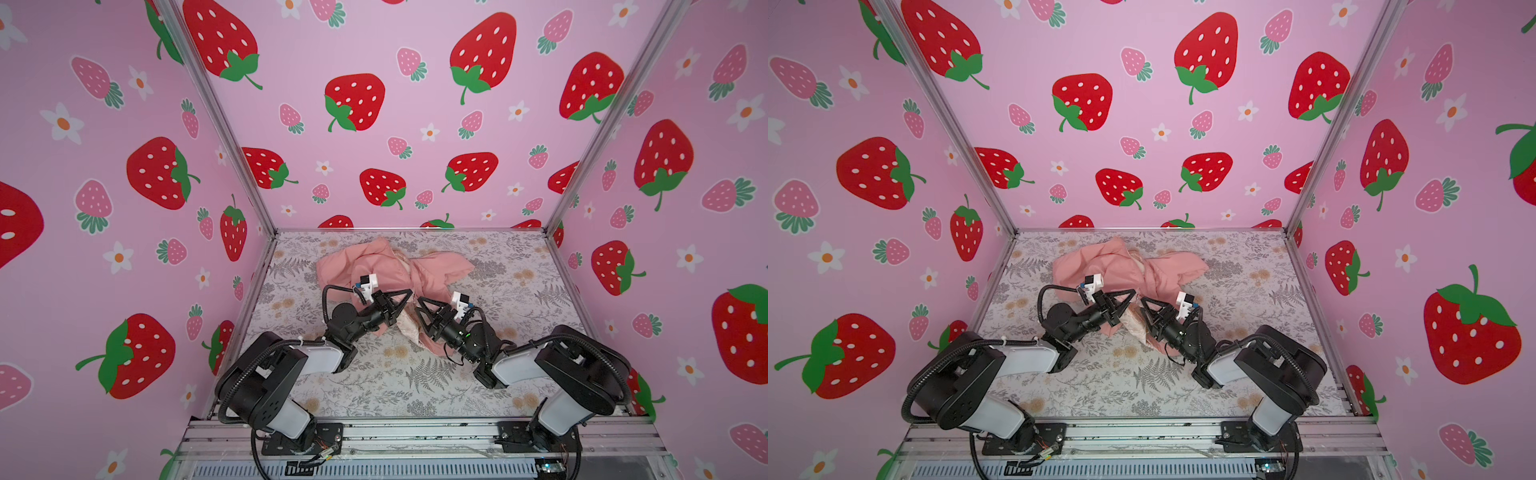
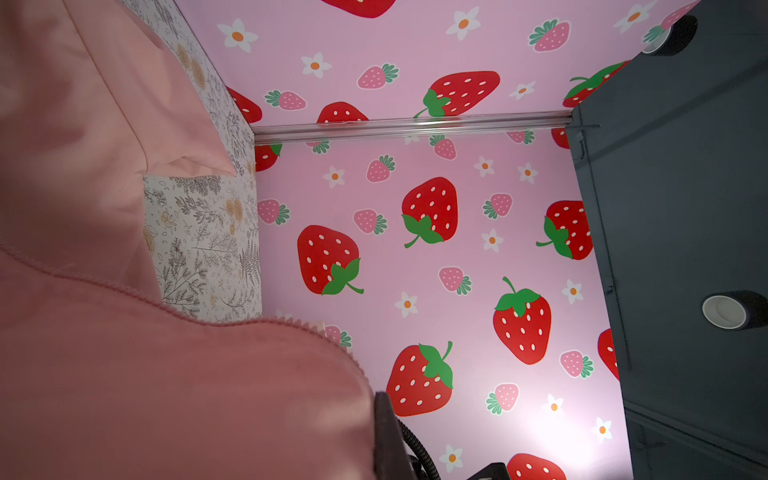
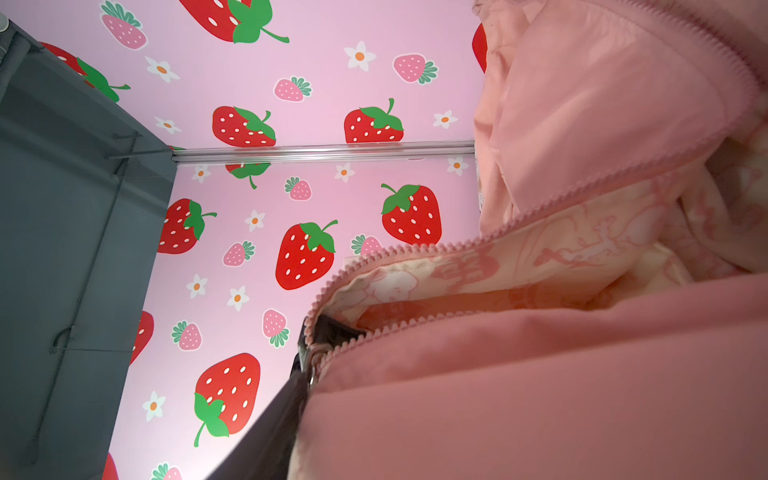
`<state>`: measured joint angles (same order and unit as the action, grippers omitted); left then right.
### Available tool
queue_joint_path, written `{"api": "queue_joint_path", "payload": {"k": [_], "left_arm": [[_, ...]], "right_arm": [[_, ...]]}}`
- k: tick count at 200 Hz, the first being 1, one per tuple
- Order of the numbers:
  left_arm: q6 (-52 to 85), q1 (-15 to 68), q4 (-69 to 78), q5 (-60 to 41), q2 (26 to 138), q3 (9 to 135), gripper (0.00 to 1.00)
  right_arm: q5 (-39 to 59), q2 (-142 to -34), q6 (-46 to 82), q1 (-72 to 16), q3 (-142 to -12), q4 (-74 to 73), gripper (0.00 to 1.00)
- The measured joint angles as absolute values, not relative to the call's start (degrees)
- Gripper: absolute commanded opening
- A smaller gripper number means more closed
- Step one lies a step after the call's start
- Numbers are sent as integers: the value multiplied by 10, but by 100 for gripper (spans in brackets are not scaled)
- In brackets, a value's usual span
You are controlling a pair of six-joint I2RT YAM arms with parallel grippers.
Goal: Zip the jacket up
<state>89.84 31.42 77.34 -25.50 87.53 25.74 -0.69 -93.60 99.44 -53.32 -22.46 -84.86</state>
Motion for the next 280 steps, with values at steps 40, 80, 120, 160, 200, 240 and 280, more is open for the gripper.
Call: {"api": "queue_joint_path", "payload": {"k": [40, 80, 120, 160, 200, 240, 280], "left_arm": [[898, 318, 773, -255, 875, 257, 0], [898, 319, 773, -255, 868, 243, 0], [898, 320, 767, -252, 852, 239, 0], [898, 321, 760, -249, 848, 239, 0], [898, 321, 760, -248, 848, 239, 0], [898, 321, 759, -250, 848, 239, 12], [893, 324, 752, -251, 847, 239, 30]], "right_arm": [[-7, -936, 994, -529, -225, -849, 52], [-6, -937, 994, -524, -238, -849, 42], [2, -939, 992, -523, -249, -849, 33], [16, -940, 987, -523, -251, -849, 17], [23, -939, 976, -523, -251, -850, 0], [26, -916, 959, -523, -242, -849, 0], [24, -872, 938, -521, -232, -849, 0]]}}
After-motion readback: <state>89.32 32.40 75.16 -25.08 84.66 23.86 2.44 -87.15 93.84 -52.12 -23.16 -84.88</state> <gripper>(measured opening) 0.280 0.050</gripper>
